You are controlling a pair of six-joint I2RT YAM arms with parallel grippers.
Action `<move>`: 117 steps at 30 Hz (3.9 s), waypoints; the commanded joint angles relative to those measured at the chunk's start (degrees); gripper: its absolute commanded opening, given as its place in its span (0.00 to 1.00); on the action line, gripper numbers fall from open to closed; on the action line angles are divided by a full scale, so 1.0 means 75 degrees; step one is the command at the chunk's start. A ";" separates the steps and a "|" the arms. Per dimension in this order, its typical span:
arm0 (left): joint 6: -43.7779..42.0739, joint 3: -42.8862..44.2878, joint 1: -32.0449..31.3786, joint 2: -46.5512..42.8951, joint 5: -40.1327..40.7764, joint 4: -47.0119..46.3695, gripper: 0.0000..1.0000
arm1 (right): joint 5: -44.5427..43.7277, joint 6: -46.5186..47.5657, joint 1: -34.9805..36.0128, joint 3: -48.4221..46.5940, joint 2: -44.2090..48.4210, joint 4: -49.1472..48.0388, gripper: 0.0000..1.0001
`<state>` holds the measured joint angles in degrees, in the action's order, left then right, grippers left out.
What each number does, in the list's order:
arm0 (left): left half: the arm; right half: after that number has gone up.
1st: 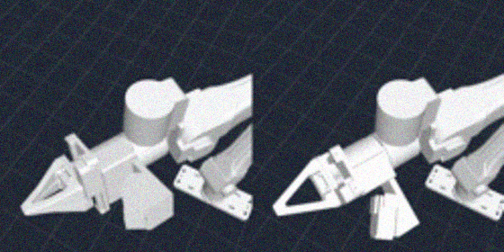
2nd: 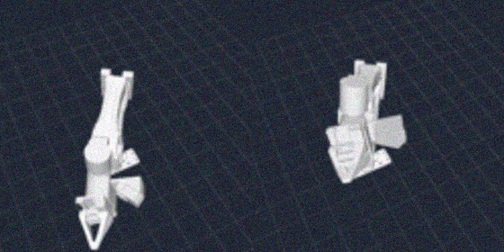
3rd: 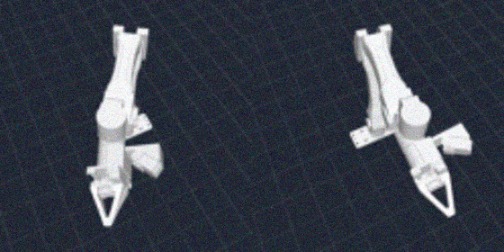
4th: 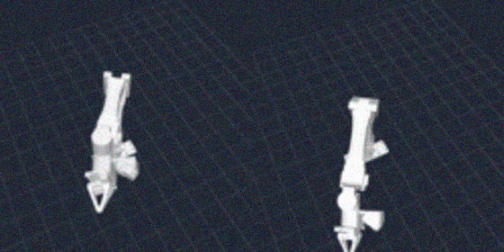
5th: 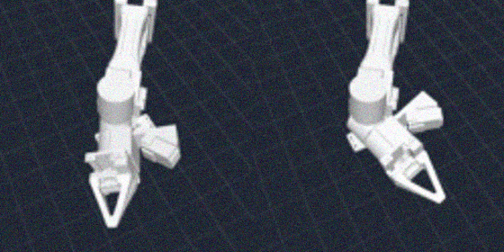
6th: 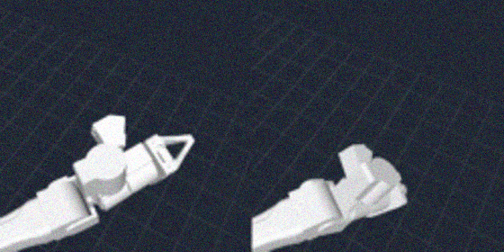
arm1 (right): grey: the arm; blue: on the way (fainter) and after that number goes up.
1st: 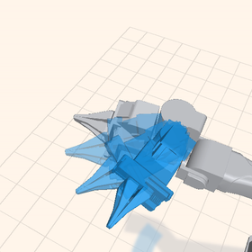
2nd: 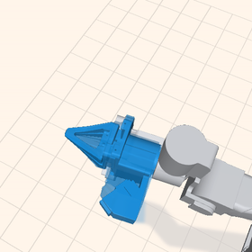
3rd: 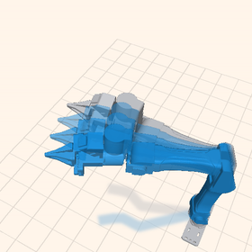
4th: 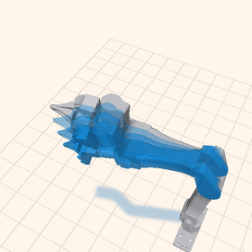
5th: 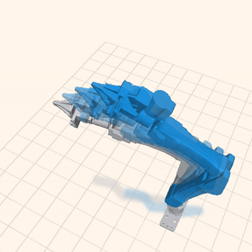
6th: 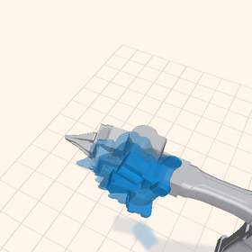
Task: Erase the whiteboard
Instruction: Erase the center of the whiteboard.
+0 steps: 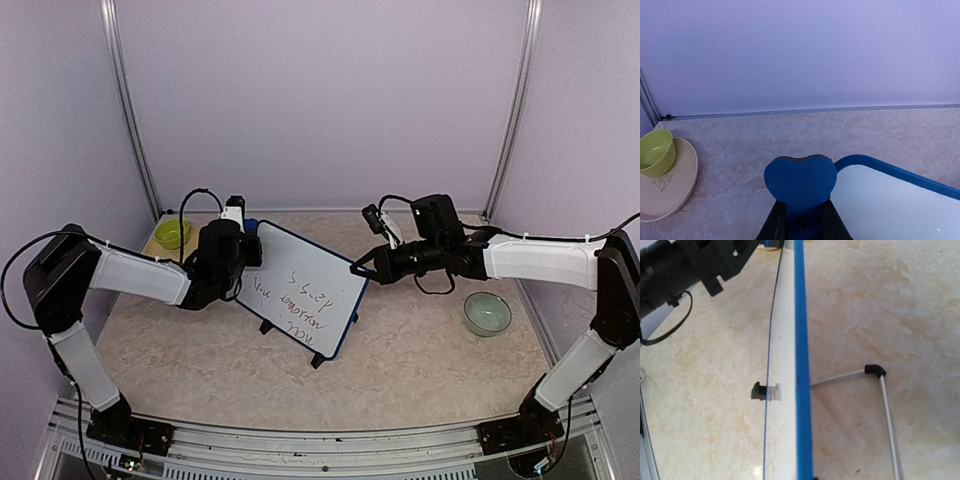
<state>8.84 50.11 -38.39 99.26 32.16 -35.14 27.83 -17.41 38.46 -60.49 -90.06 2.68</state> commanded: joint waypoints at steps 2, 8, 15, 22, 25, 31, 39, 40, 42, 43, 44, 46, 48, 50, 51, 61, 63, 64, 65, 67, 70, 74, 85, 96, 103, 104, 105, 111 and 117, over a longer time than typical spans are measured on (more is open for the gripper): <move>-0.0391 -0.0146 -0.0068 0.0054 -0.0371 -0.0009 0.16 | 0.0369 0.0879 0.0298 0.0236 -0.0166 0.0883 0.00; -0.0565 -0.0395 -0.0546 -0.0023 -0.0474 -0.0401 0.16 | 0.0395 0.0854 0.0298 0.0284 -0.0214 0.0810 0.00; -0.0758 -0.0294 -0.1146 0.0030 -0.0466 -0.0419 0.16 | 0.0425 0.0811 0.0298 0.0269 -0.0280 0.0740 0.00; -0.0553 -0.0535 -0.1814 -0.0152 -0.0697 -0.0531 0.16 | 0.0403 0.0817 0.0298 0.0316 -0.0235 0.0745 0.00; -0.0513 -0.0649 -0.2116 -0.0169 -0.0681 -0.0611 0.16 | 0.0412 0.0806 0.0298 0.0343 -0.0238 0.0713 0.00; 0.0125 -0.1156 -0.1772 -0.0347 -0.0455 -0.0718 0.16 | 0.0404 0.0785 0.0298 0.0419 -0.0133 0.0697 0.00; 0.0513 -0.1466 -0.0997 -0.0095 0.0320 -0.0548 0.16 | 0.0402 0.0722 0.0298 0.0500 -0.0062 0.0638 0.00; 0.0531 -0.1457 -0.1007 -0.0055 0.0297 -0.0548 0.16 | 0.0402 0.0708 0.0304 0.0493 -0.0056 0.0633 0.00; 0.0561 -0.1409 -0.1105 0.0035 0.0246 -0.0594 0.16 | 0.0402 0.0708 0.0310 0.0495 -0.0076 0.0629 0.00; 0.0540 -0.1356 -0.1223 0.0085 0.0237 -0.0636 0.16 | 0.0402 0.0710 0.0310 0.0477 -0.0087 0.0632 0.00; 0.0521 -0.1281 -0.1332 0.0150 0.0250 -0.0671 0.16 | 0.0402 0.0708 0.0310 0.0462 -0.0111 0.0644 0.00; 0.0463 -0.1123 -0.1558 0.0316 0.0263 -0.0740 0.16 | 0.0402 0.0712 0.0321 0.0424 -0.0128 0.0668 0.00; 0.0462 -0.1010 -0.1771 0.0441 0.0227 -0.0875 0.16 | 0.0393 0.0709 0.0333 0.0394 -0.0143 0.0682 0.00; 0.0468 -0.0955 -0.1976 0.0546 0.0168 -0.1081 0.16 | 0.0379 0.0705 0.0333 0.0385 -0.0127 0.0697 0.00; 0.0463 -0.0941 -0.2071 0.0592 0.0156 -0.1188 0.16 | 0.0368 0.0707 0.0344 0.0401 -0.0113 0.0698 0.00; 0.0526 -0.0822 -0.2809 0.0677 -0.0027 -0.1594 0.16 | 0.0343 0.0710 0.0345 0.0482 -0.0102 0.0662 0.00; 0.0492 -0.0842 -0.2876 0.0656 0.0033 -0.1643 0.16 | 0.0354 0.0711 0.0345 0.0467 -0.0121 0.0644 0.00; 0.0493 -0.0861 -0.2887 0.0658 0.0126 -0.1654 0.16 | 0.0361 0.0714 0.0345 0.0453 -0.0125 0.0644 0.00; 0.0480 -0.0882 -0.2879 0.0647 0.0293 -0.1648 0.16 | 0.0366 0.0714 0.0345 0.0449 -0.0124 0.0650 0.00; 0.0434 -0.0967 -0.2796 0.0594 0.0623 -0.1657 0.16 | 0.0368 0.0725 0.0345 0.0455 -0.0122 0.0654 0.00; 0.0568 -0.1179 -0.2445 0.0418 0.0906 -0.1547 0.16 | 0.0356 0.0749 0.0345 0.0491 -0.0071 0.0665 0.00; 0.0725 -0.1531 -0.1819 0.0198 0.1025 -0.1447 0.16 | 0.0342 0.0748 0.0345 0.0572 -0.0049 0.0637 0.00; 0.0794 -0.1280 -0.1722 0.0483 0.0634 -0.1259 0.16 | 0.0384 0.0719 0.0345 0.0495 -0.0131 0.0613 0.00; 0.0711 -0.0775 -0.2878 0.0905 0.0197 -0.1597 0.16 | 0.0355 0.0740 0.0345 0.0367 -0.0202 0.0721 0.00; 0.1058 -0.1038 -0.2368 0.0613 0.0510 -0.1516 0.16 | 0.0346 0.0806 0.0345 0.0275 -0.0228 0.0837 0.00; 0.1105 -0.1155 -0.2202 0.0495 0.0552 -0.1519 0.16 | 0.0338 0.0812 0.0345 0.0273 -0.0212 0.0857 0.00; 0.1116 -0.1260 -0.2047 0.0392 0.0645 -0.1509 0.16 | 0.0332 0.0819 0.0345 0.0269 -0.0204 0.0867 0.00; 0.0822 -0.1571 -0.1514 0.0084 0.1140 -0.1420 0.16 | 0.0341 0.0821 0.0345 0.0283 -0.0222 0.0819 0.00; 0.0917 -0.1366 -0.1640 0.0244 0.0803 -0.1327 0.16 | 0.0389 0.0788 0.0344 0.0248 -0.0286 0.0769 0.00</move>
<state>16.12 38.98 -49.63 100.97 39.57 -47.51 27.86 -17.45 38.61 -59.72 -89.80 1.41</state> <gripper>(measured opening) 0.184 0.051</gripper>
